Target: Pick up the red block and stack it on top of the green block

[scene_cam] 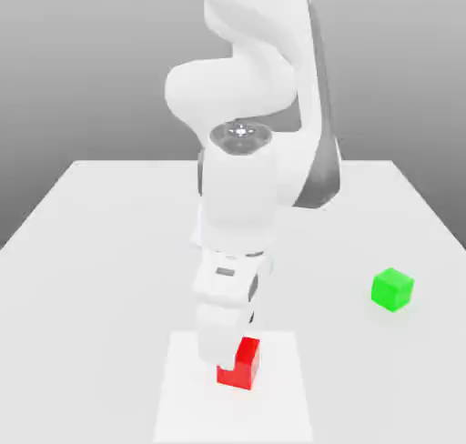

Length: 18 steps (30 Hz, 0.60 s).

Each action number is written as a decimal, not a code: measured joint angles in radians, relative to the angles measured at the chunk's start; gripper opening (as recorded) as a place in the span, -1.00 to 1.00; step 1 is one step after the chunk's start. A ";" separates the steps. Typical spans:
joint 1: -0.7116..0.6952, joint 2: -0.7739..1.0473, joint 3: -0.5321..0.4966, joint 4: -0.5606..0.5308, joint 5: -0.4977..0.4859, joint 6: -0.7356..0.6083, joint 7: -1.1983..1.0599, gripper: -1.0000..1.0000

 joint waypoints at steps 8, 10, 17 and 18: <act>-0.073 0.100 0.101 0.012 0.116 0.075 -0.083 -1.00; -0.073 0.100 0.101 0.012 0.116 0.073 -0.083 -1.00; -0.024 0.015 0.026 0.002 0.009 0.011 -0.007 -1.00; -0.021 -0.005 0.018 -0.001 -0.016 -0.005 0.012 -1.00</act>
